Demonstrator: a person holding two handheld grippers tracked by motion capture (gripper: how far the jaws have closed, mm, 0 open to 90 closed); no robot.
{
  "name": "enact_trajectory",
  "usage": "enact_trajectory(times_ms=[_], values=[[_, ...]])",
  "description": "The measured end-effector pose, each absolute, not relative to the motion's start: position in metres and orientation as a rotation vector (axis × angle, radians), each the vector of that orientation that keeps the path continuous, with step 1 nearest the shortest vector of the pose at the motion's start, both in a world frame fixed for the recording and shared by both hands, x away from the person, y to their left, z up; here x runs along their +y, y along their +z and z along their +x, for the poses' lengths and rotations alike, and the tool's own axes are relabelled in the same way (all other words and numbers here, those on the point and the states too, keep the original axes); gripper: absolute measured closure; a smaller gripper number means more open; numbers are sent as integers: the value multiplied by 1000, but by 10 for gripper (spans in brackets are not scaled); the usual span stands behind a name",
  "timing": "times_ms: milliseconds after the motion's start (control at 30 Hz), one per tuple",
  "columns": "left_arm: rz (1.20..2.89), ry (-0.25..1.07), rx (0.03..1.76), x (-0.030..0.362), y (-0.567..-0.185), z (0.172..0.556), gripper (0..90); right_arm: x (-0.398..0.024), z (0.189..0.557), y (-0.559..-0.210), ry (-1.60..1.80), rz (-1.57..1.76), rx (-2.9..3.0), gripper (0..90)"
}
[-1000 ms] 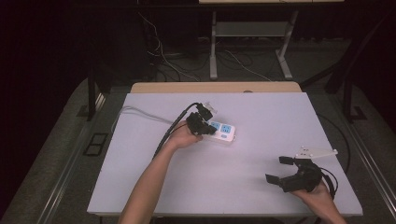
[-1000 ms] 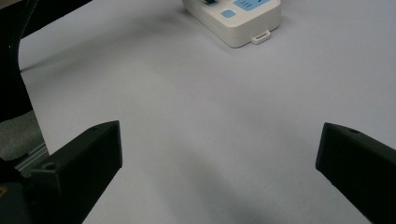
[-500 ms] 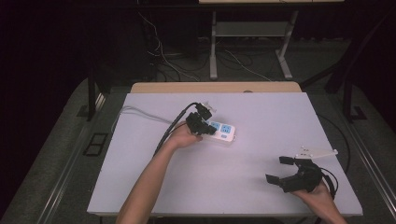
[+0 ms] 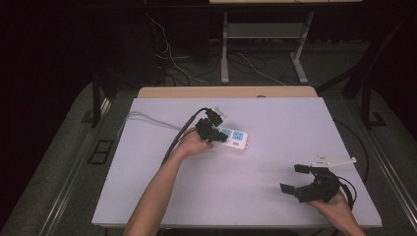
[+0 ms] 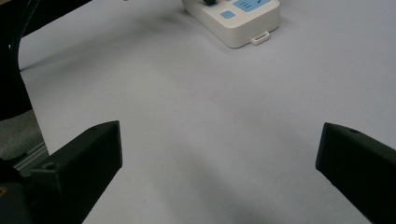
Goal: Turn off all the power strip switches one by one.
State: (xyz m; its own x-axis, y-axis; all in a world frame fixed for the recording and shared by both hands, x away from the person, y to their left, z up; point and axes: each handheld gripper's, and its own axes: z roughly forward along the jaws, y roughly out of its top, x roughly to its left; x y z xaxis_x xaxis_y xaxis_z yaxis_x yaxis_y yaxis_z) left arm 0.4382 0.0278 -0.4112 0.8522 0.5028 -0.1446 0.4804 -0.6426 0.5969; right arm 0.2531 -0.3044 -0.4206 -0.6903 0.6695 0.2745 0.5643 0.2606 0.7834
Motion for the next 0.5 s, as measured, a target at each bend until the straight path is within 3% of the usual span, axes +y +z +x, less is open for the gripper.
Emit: enact_trajectory(times_ms=[500], values=[[2358,40,698,26,-409,435,896,-306,254,-420,1421,1192,2391,4]])
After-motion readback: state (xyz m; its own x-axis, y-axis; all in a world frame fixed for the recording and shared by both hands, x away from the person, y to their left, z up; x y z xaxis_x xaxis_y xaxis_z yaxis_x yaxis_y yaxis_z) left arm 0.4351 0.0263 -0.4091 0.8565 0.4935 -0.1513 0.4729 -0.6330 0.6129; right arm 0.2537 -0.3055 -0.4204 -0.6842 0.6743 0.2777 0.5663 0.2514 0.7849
